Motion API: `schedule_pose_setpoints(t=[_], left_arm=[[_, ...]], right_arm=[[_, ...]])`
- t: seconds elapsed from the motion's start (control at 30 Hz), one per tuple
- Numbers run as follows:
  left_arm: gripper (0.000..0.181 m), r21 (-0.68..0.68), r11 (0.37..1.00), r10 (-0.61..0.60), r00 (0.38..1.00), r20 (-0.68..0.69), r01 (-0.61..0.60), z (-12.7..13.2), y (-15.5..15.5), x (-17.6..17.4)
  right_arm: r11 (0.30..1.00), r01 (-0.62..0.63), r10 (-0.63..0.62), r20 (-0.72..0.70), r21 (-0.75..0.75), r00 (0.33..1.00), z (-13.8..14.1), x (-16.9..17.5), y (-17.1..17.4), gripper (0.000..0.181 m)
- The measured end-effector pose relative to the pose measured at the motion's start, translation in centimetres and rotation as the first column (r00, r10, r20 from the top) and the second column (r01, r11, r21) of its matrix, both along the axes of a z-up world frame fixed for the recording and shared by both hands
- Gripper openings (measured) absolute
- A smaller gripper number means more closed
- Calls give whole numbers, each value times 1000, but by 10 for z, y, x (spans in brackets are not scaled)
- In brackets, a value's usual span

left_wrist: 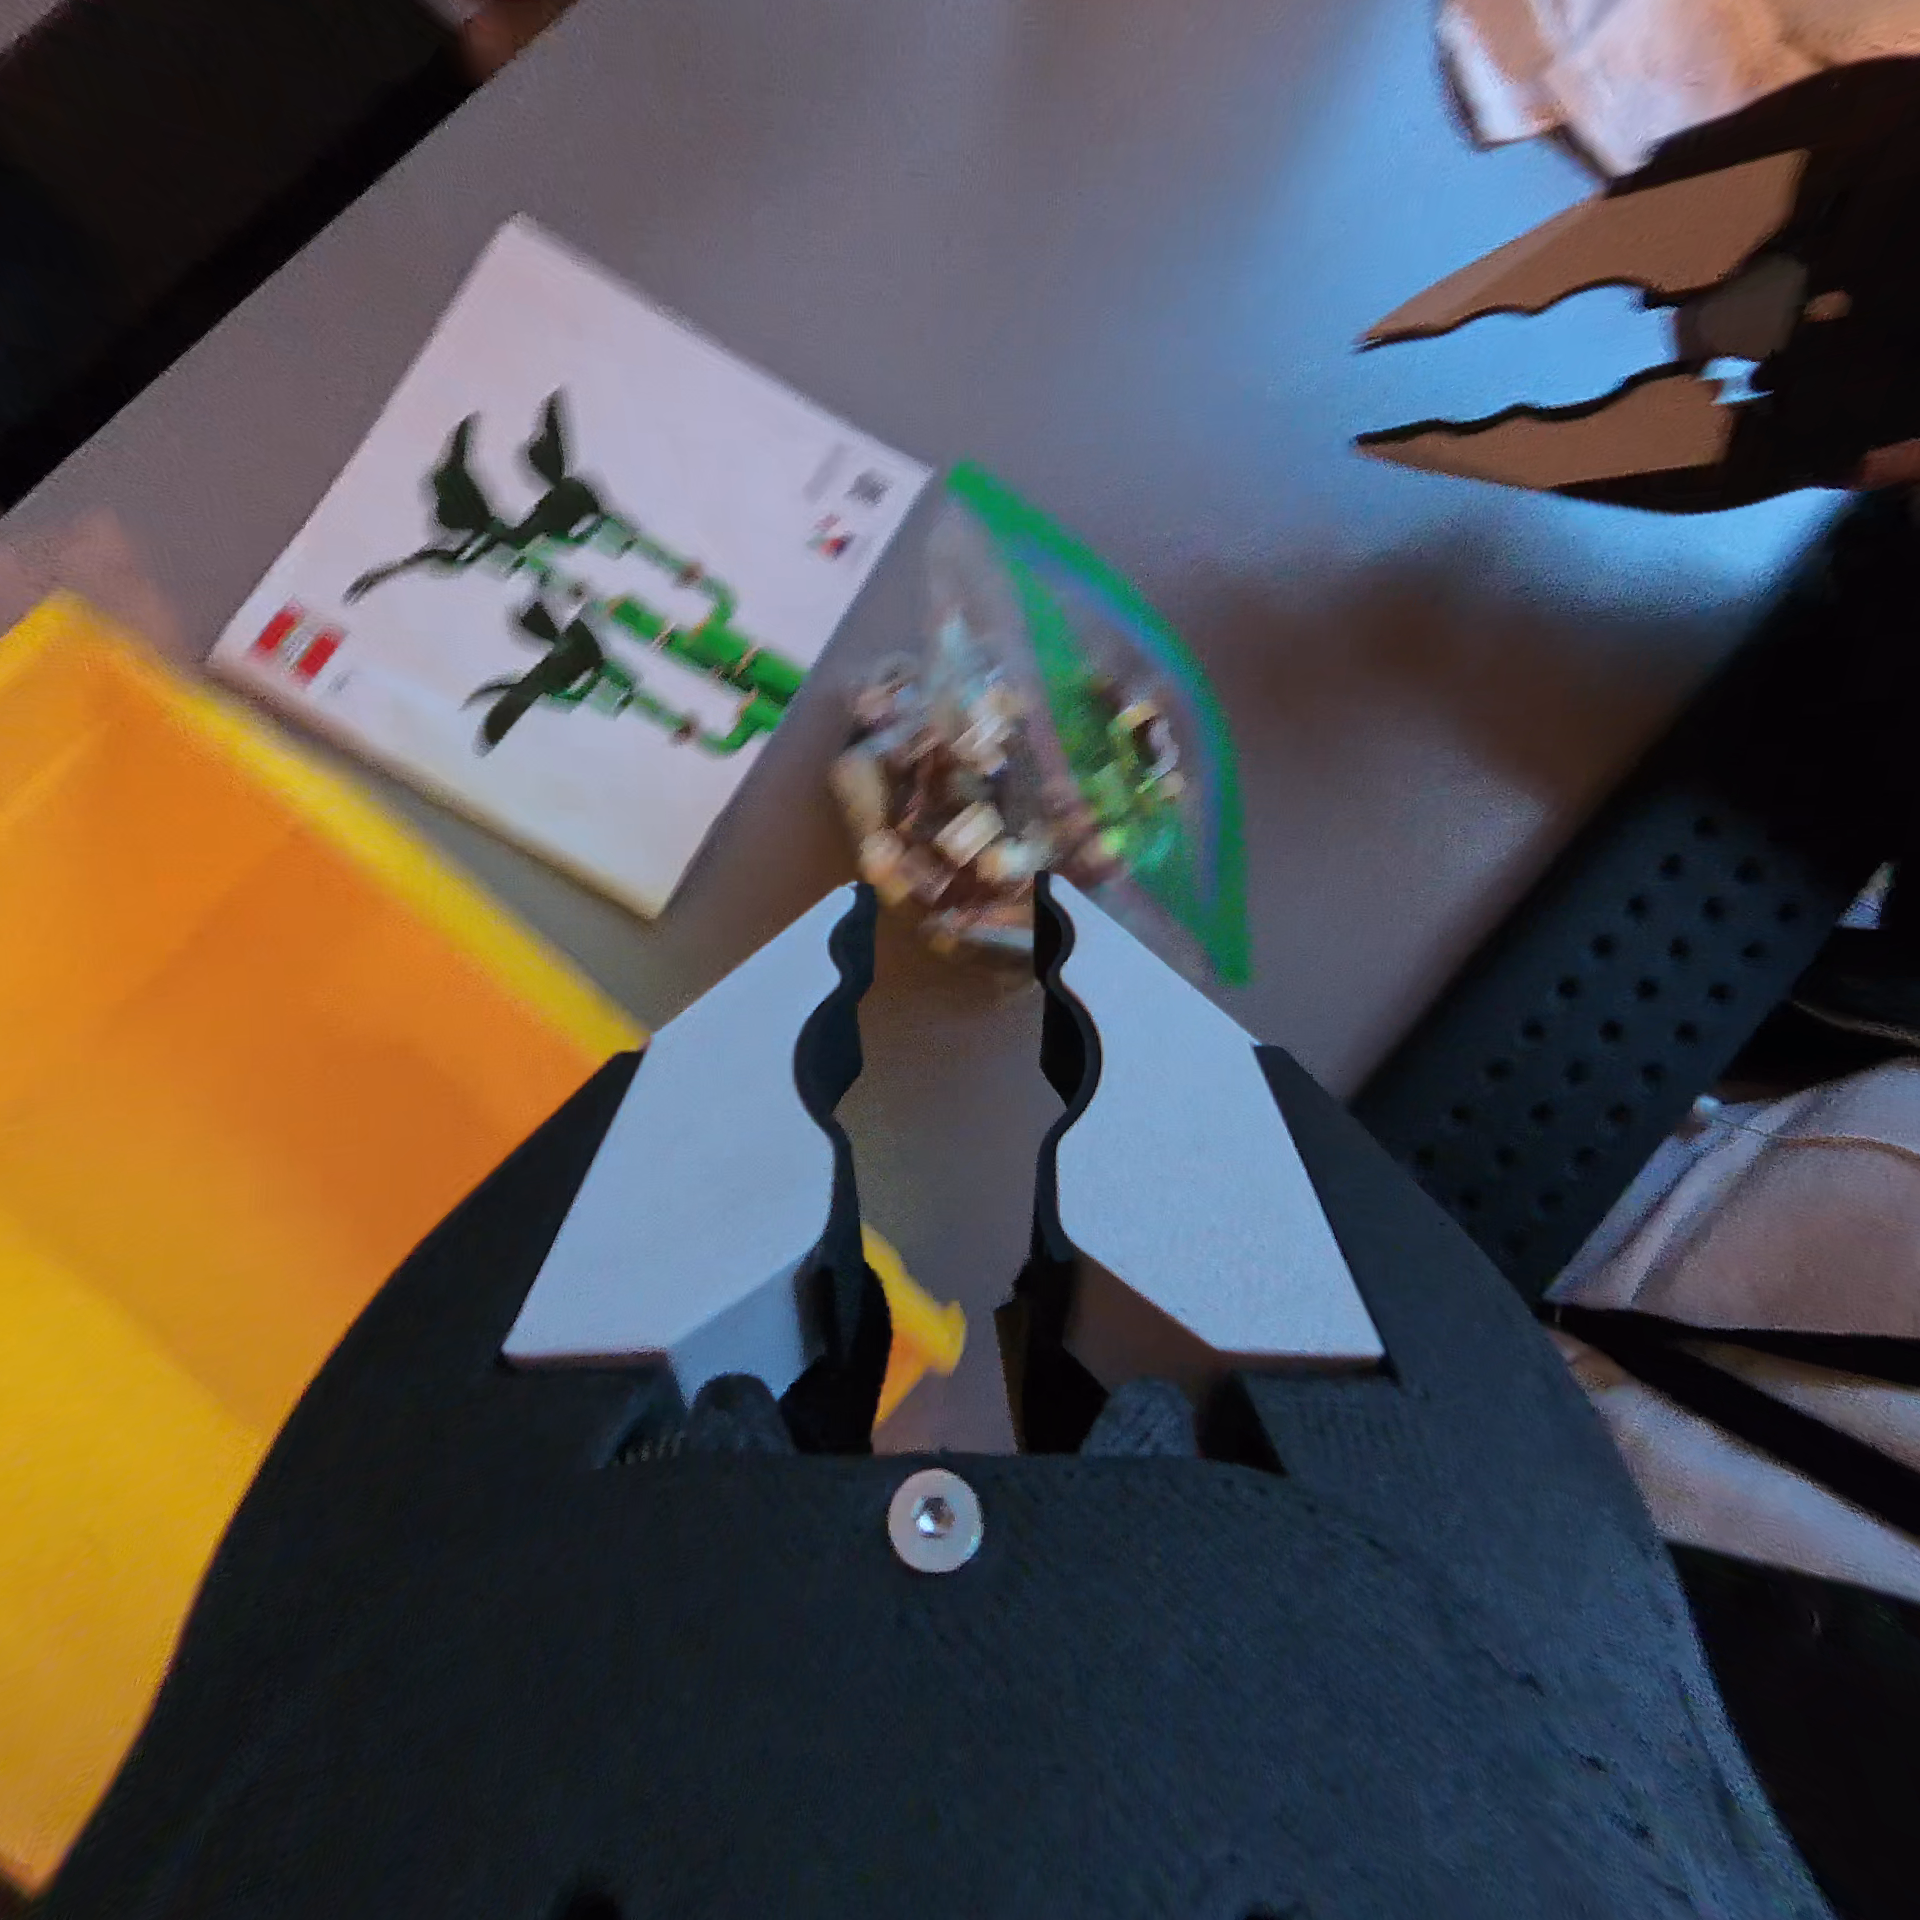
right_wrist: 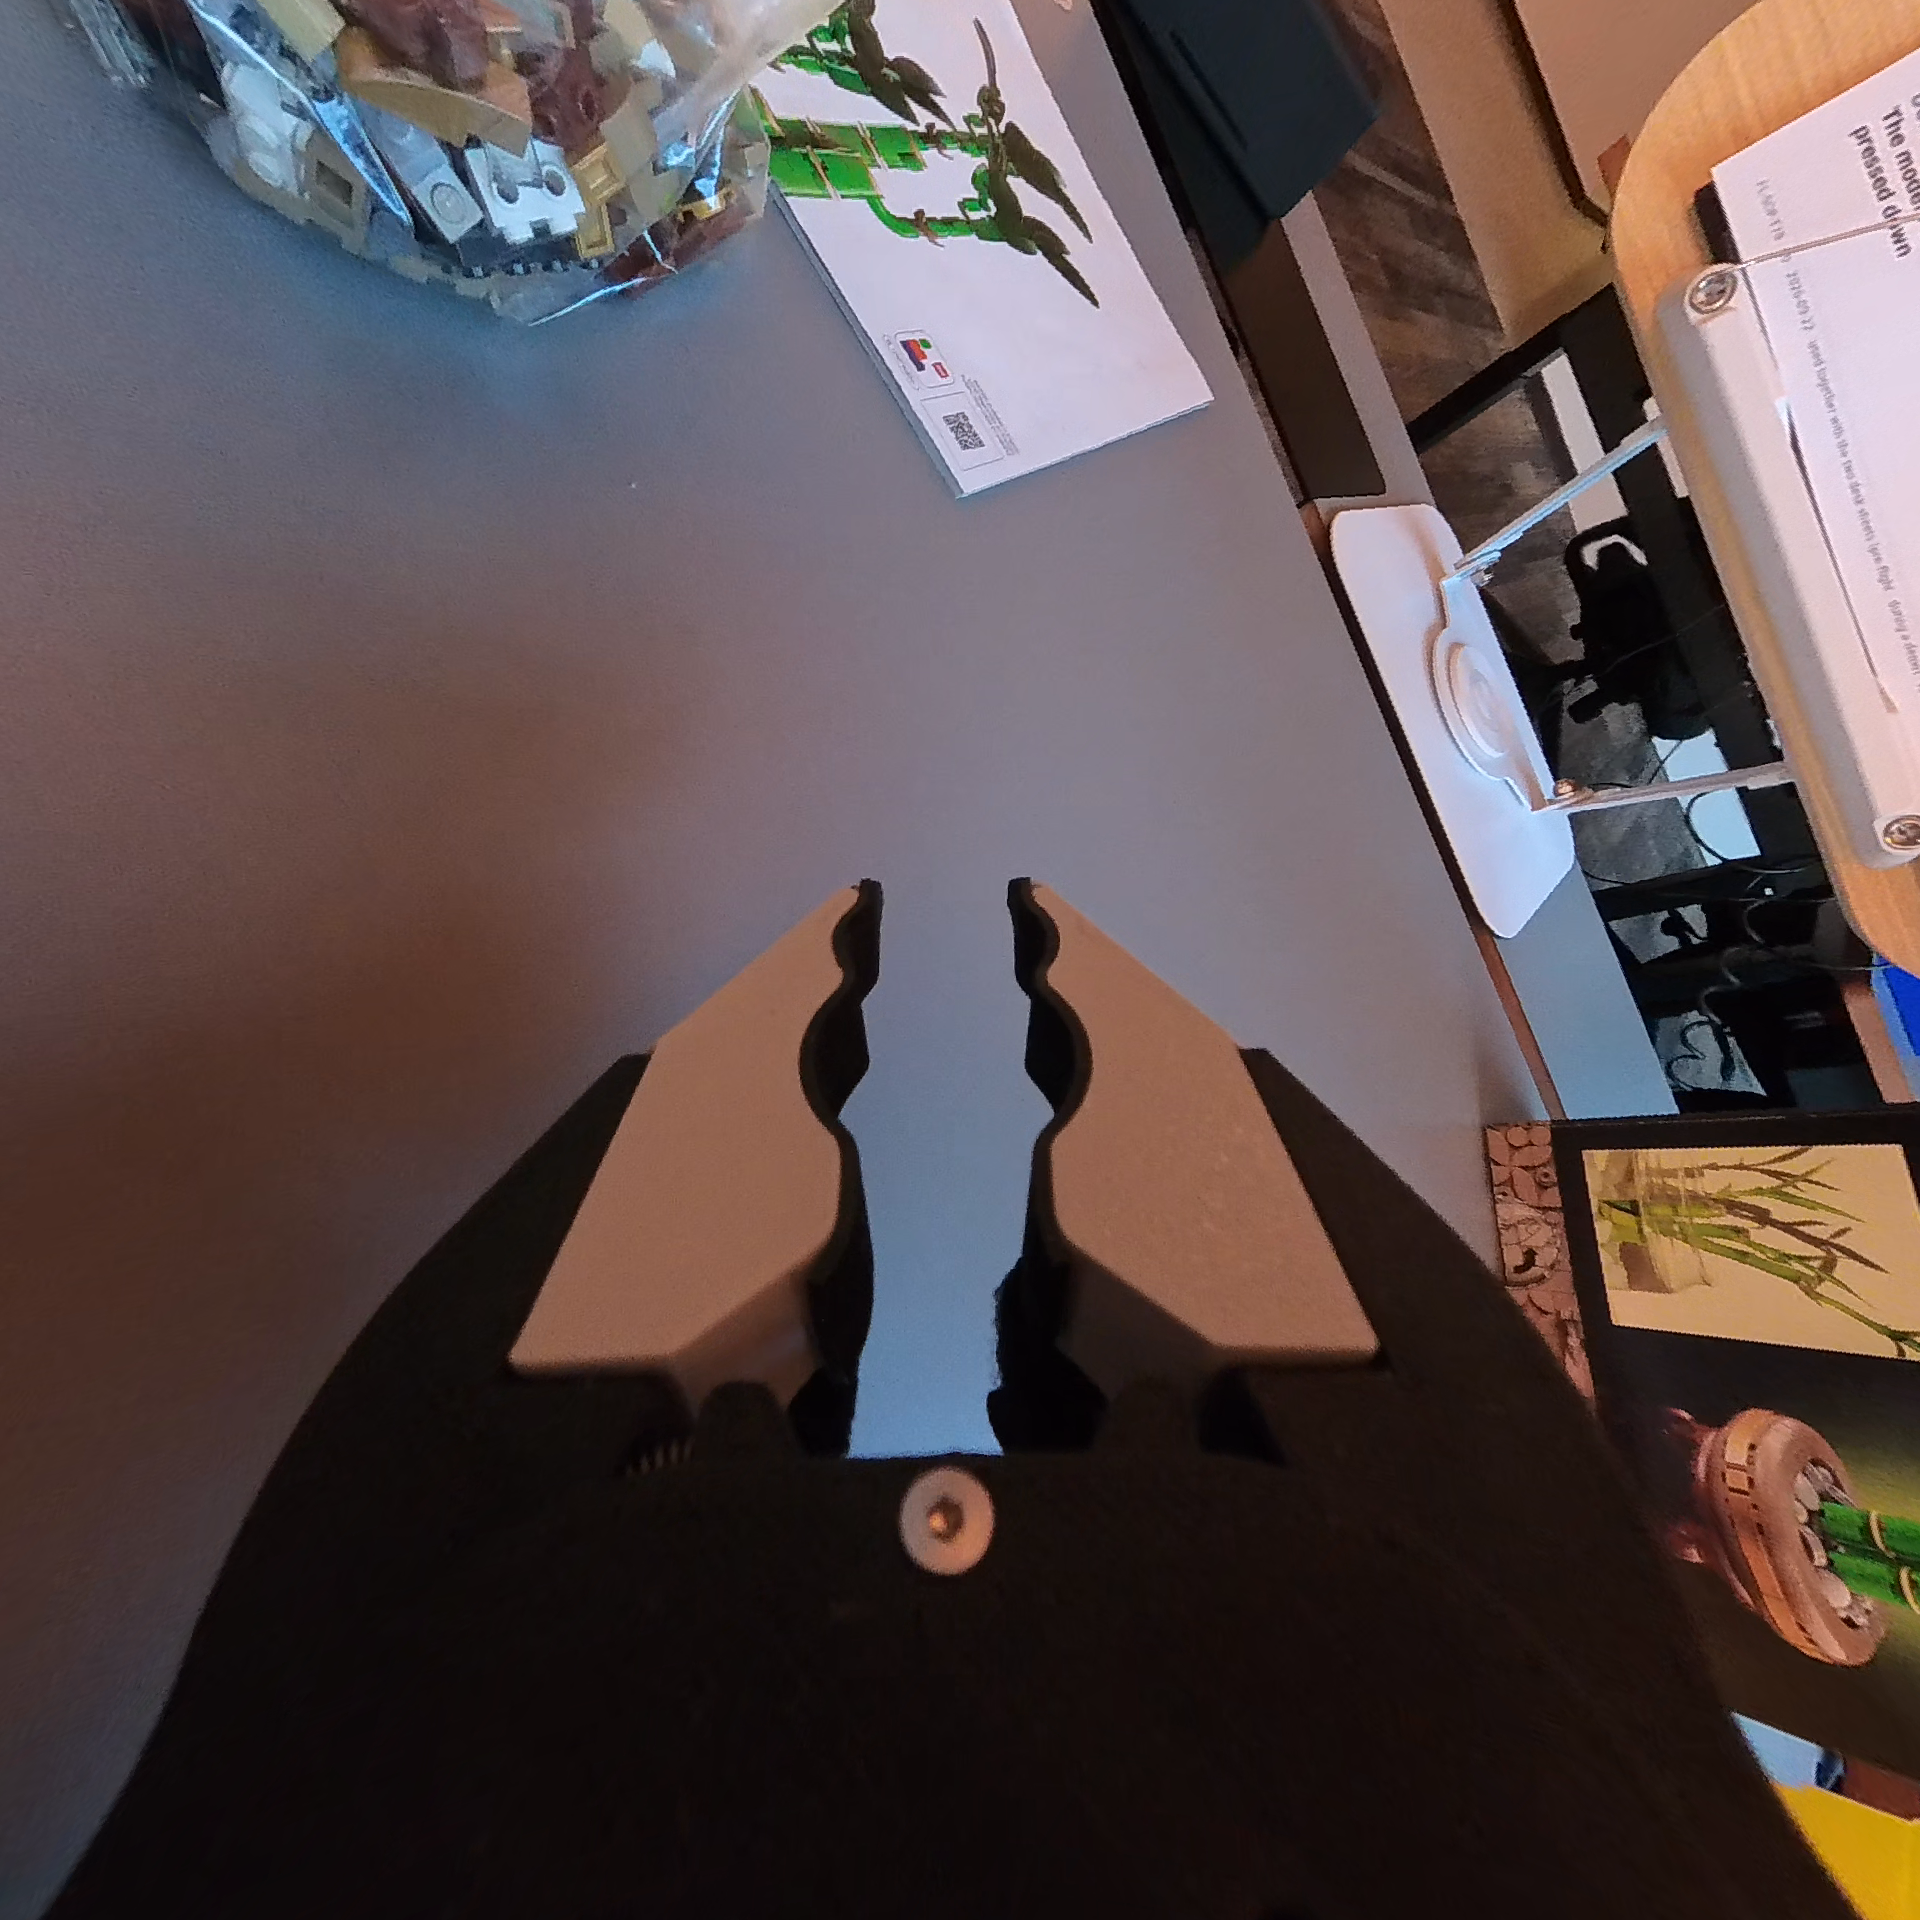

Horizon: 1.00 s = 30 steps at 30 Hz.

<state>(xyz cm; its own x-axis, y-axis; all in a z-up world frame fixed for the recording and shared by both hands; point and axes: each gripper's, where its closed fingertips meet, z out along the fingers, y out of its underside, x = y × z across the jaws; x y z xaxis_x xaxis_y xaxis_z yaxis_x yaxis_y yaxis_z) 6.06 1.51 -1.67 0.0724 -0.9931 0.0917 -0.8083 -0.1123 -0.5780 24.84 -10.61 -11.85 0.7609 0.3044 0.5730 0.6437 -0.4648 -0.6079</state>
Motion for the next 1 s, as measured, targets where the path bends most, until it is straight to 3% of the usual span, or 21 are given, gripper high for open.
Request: schedule_pose_setpoints(t=[0.17, 0.27, 0.4, 0.53, 0.77, 1.0], left_arm=[[30, -61, 961, 259, 958, -124, -268, -20, 54, -94], [30, -89, 936, 319, 927, -195, -341, -45, 71, -123], [28, -142, 967, 172, 953, -249, -212, -74, 59, -126], [28, -191, 974, 51, 940, -338, -122, -96, 54, -136], [26, -343, 929, -19, 906, -423, -141, -121, 32, -140], [19, -319, 932, -20, 859, -512, -169, -141, 27, -145]], right_arm=[[1000, 2, -2, -1, 20, 1000, 4, 0, 2, 25], [999, 11, -12, 24, 51, 1000, 9, 4, 3, 24], [988, 43, -44, 1, 149, 999, 26, 11, 7, 22], [978, 98, -95, -22, 187, 995, 32, 23, 7, 21], [981, 141, -144, 13, 131, 990, 18, 34, 11, 20], [980, 168, -171, 13, 108, 985, 11, 42, 11, 20]])
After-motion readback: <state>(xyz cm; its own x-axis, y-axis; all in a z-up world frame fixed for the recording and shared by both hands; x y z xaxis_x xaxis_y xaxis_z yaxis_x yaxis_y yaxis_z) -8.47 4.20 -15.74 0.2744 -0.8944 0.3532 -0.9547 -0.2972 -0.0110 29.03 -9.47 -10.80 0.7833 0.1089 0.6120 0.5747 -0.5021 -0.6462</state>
